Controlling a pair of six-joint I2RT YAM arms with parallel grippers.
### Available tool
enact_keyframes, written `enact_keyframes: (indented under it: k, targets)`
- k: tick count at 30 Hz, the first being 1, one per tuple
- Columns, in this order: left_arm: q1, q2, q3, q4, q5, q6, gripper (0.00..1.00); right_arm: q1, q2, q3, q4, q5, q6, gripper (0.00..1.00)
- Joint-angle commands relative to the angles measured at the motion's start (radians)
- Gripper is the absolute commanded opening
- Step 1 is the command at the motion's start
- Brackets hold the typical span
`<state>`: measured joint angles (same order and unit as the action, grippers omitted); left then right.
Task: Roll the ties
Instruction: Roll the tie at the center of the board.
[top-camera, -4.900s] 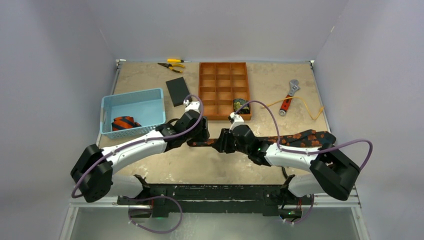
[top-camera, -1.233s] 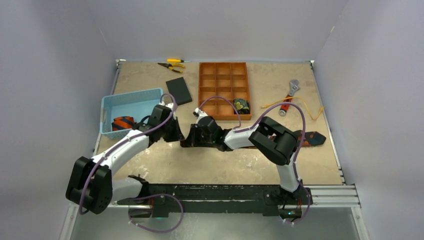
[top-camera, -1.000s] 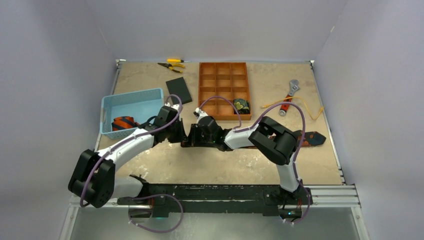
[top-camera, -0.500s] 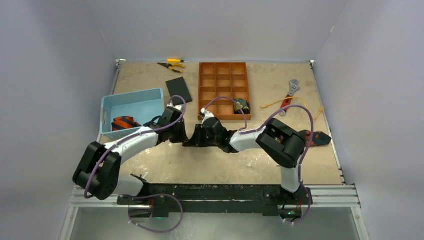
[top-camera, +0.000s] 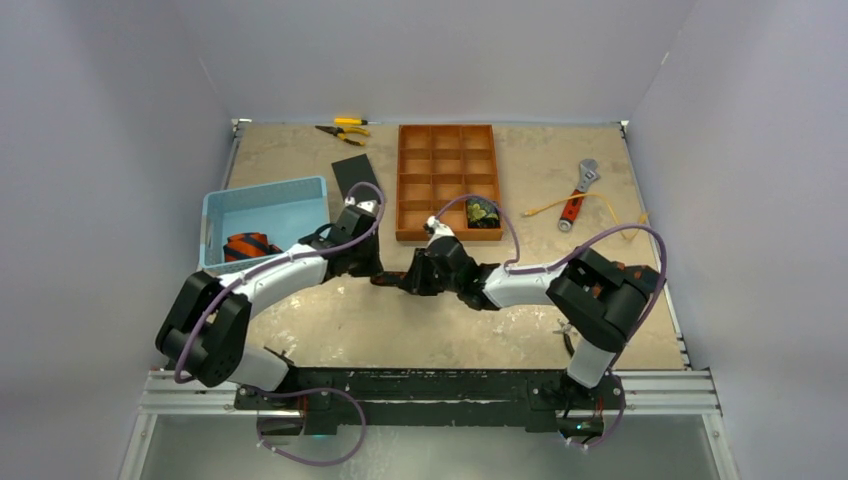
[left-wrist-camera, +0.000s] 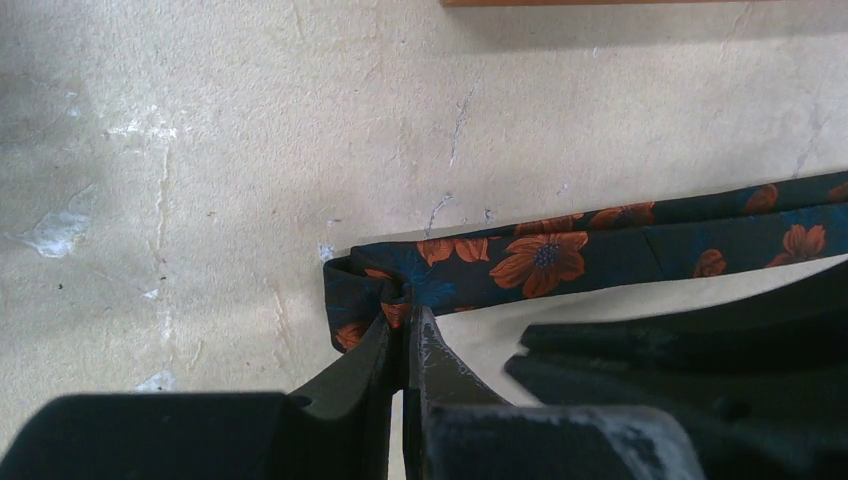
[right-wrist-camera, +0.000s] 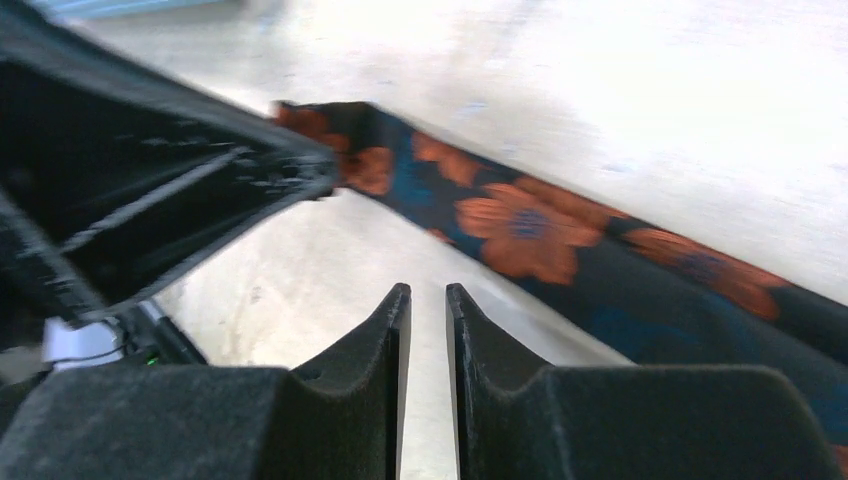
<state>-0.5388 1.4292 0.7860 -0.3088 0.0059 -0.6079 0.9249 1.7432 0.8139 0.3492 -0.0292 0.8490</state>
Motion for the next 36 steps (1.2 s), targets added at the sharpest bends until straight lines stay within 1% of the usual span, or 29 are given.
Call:
enact_keyframes:
  k: [1,8,14,28,31,33,36]
  targets:
    - [-0.036,0.029,0.051,-0.014,-0.066,0.019,0.0,-0.066,-0.051,-0.083,-0.004,0.045,0.028,0.22]
    - [-0.094,0.101,0.103,-0.04,-0.141,0.026,0.0,-0.107,-0.087,-0.136,0.03,0.037,0.028,0.21]
    - [-0.148,0.161,0.166,-0.066,-0.184,0.022,0.0,-0.109,-0.051,-0.143,0.054,0.031,0.029,0.2]
    - [-0.236,0.286,0.268,-0.085,-0.207,-0.004,0.0,-0.127,-0.026,-0.164,0.079,0.031,0.025,0.19]
    - [-0.251,0.308,0.279,-0.084,-0.211,-0.008,0.0,-0.128,-0.026,-0.171,0.083,0.01,0.025,0.19]
    - [-0.257,0.32,0.288,-0.082,-0.211,-0.01,0.03,-0.129,-0.027,-0.174,0.085,0.012,0.024,0.19]
    - [-0.265,0.332,0.305,-0.084,-0.21,-0.009,0.12,-0.132,-0.031,-0.177,0.084,0.012,0.023,0.19]
